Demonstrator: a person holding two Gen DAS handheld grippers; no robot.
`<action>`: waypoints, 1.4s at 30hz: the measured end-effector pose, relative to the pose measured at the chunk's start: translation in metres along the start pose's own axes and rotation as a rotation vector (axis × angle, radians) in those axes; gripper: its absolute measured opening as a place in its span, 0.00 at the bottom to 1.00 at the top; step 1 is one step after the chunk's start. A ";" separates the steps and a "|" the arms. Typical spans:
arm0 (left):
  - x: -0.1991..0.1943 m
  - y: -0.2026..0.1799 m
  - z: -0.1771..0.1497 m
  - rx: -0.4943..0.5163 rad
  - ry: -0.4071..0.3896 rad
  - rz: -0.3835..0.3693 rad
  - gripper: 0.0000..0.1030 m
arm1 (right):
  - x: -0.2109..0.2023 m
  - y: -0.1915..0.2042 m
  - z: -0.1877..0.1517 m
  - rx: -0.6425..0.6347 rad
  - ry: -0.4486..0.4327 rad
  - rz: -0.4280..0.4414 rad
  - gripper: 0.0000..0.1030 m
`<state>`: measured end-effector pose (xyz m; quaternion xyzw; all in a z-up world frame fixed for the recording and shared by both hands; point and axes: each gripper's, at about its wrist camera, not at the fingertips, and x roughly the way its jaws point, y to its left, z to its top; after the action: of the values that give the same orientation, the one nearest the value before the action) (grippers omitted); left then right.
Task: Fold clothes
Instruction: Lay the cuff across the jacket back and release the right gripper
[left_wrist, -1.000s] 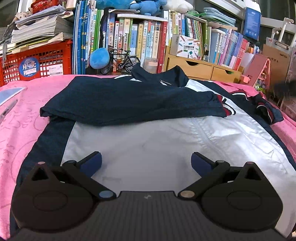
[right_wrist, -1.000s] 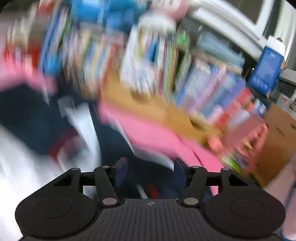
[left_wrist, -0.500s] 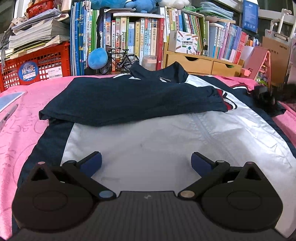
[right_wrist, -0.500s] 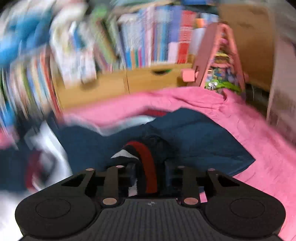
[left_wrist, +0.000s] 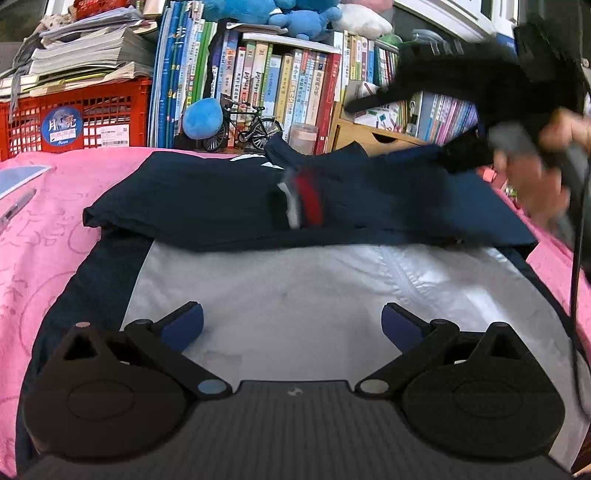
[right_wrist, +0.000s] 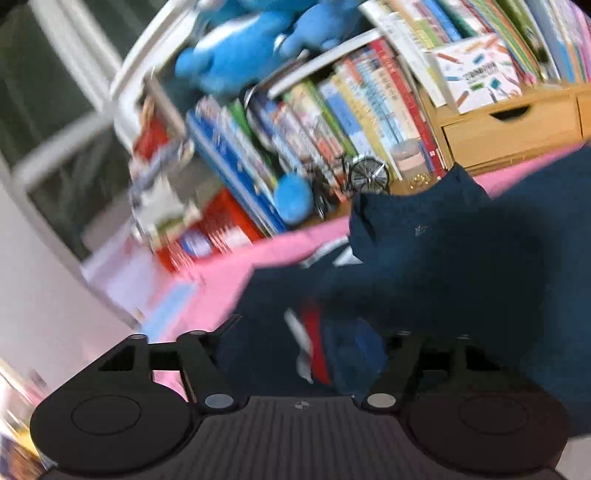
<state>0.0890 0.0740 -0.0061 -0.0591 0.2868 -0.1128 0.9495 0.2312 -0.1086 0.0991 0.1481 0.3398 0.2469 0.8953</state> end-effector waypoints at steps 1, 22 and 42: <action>0.000 0.001 0.000 -0.005 -0.002 -0.003 1.00 | -0.005 0.002 -0.006 -0.066 -0.023 -0.044 0.78; -0.033 0.030 -0.021 -0.006 -0.045 -0.069 1.00 | 0.063 0.071 0.005 -0.347 -0.010 -0.199 0.17; -0.058 0.034 -0.007 -0.064 -0.112 -0.056 1.00 | 0.060 0.091 -0.022 -0.533 -0.048 -0.099 0.57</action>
<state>0.0439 0.1210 0.0129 -0.1037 0.2348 -0.1266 0.9582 0.2241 0.0021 0.0904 -0.1037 0.2486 0.2800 0.9214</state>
